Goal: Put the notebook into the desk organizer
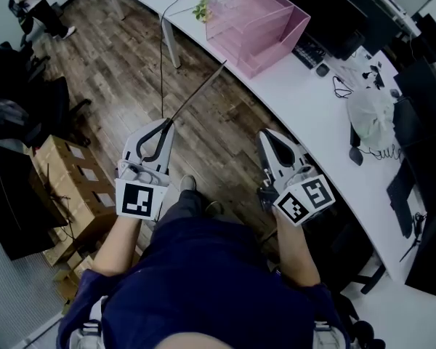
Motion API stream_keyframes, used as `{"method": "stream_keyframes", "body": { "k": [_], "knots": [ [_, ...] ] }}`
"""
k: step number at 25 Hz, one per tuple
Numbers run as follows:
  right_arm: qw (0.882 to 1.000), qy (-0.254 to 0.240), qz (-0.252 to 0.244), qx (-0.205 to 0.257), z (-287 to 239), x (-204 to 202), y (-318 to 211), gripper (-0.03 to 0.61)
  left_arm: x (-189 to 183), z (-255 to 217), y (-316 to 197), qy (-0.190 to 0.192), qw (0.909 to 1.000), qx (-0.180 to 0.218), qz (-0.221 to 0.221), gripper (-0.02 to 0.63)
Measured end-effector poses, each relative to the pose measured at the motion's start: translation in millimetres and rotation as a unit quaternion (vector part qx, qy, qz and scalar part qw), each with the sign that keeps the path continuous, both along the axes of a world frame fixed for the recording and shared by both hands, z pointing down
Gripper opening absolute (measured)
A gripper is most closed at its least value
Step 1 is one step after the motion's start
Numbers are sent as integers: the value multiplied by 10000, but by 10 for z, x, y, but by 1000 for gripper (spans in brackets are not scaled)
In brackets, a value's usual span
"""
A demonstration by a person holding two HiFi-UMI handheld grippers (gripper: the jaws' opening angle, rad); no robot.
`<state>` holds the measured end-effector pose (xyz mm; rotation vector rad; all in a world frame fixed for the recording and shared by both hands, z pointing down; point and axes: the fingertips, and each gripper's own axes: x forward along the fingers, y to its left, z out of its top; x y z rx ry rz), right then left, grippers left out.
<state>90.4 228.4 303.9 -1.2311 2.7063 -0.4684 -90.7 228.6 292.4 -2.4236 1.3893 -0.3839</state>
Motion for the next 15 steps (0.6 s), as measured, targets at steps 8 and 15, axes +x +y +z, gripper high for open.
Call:
{"method": "stream_keyframes", "body": {
  "k": [8, 15],
  "knots": [
    [10000, -44, -17, 48, 12, 113, -185, 5, 73, 0, -193, 28, 10000, 45, -73, 34],
    [10000, -26, -12, 52, 43, 151, -408, 5, 101, 32, -423, 44, 9999, 60, -78, 34]
  ]
}}
